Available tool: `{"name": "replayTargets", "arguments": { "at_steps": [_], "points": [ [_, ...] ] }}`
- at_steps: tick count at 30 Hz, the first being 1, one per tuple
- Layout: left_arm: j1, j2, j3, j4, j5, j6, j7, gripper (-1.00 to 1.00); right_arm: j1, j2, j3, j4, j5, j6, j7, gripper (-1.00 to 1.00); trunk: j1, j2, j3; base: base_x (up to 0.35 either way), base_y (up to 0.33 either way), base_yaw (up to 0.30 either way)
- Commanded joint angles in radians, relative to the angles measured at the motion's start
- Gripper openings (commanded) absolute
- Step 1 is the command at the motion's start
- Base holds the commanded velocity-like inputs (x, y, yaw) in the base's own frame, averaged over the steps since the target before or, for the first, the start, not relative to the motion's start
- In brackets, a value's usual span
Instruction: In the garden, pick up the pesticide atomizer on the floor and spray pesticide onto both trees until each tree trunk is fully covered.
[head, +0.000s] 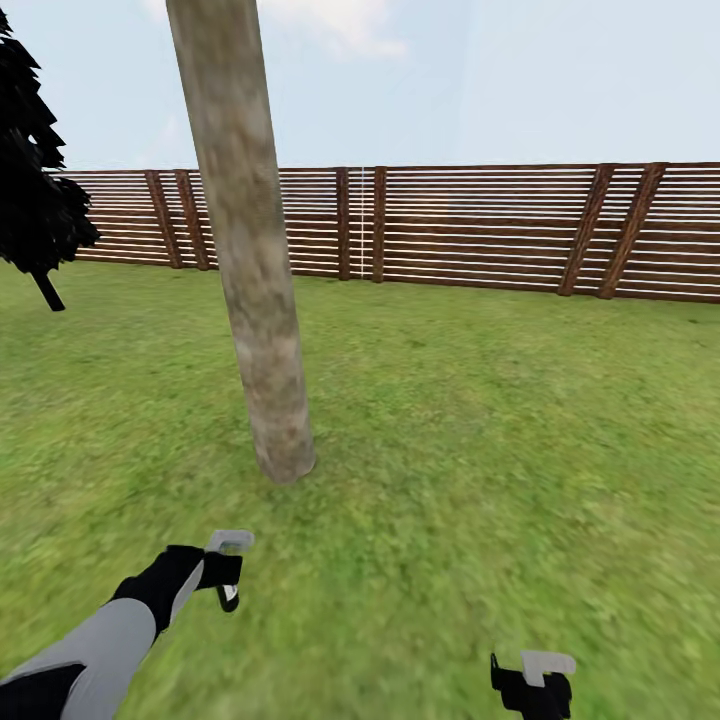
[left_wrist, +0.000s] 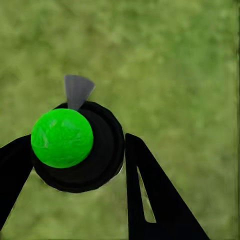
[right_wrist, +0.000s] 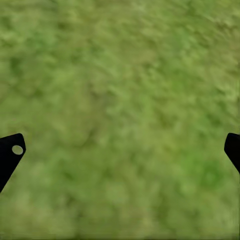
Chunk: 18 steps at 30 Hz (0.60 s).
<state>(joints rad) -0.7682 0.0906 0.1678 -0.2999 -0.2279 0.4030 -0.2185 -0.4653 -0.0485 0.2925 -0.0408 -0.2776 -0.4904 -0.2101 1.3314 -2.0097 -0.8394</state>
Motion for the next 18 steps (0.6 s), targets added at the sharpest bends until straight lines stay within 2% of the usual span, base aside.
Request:
{"name": "replayTargets", "arguments": {
  "at_steps": [1,3,7,10,14,18],
  "points": [
    [-0.003,-0.003,0.007,-0.011,-0.011,0.006,-0.010,-1.00,0.002,0.000,0.009,0.000,-0.007,-0.002,-0.003,1.00,0.000,0.000,-0.001,0.276,0.000,0.000],
    [-0.009,-0.004,0.006,-0.020,-0.010,0.014,-0.011,-1.00,0.003,0.000,0.008,-0.001,-0.008,-0.002,-0.003,1.00,0.000,0.000,-0.001,0.314,0.000,0.000],
    [-0.003,-0.005,0.007,-0.109,-0.011,0.116,-0.010,-1.00,0.004,0.001,0.010,-0.001,-0.007,-0.002,-0.003,1.00,0.000,0.000,-0.001,0.327,-0.036,0.000],
    [0.000,-0.004,0.005,-0.149,-0.015,0.132,-0.009,-1.00,0.004,0.000,0.010,-0.001,-0.006,-0.002,-0.003,1.00,0.000,0.000,-0.001,0.287,-0.136,0.000],
    [-0.002,-0.003,0.004,-0.161,-0.019,0.135,-0.009,-1.00,0.004,0.001,0.010,-0.001,-0.007,-0.002,-0.003,1.00,0.000,0.000,-0.001,0.238,-0.178,0.000],
    [-0.007,0.003,0.008,-0.164,-0.019,0.135,-0.008,-1.00,0.004,0.001,0.010,-0.001,-0.007,-0.002,-0.003,1.00,0.000,0.000,-0.001,0.080,-0.244,0.000]
  ]
}}
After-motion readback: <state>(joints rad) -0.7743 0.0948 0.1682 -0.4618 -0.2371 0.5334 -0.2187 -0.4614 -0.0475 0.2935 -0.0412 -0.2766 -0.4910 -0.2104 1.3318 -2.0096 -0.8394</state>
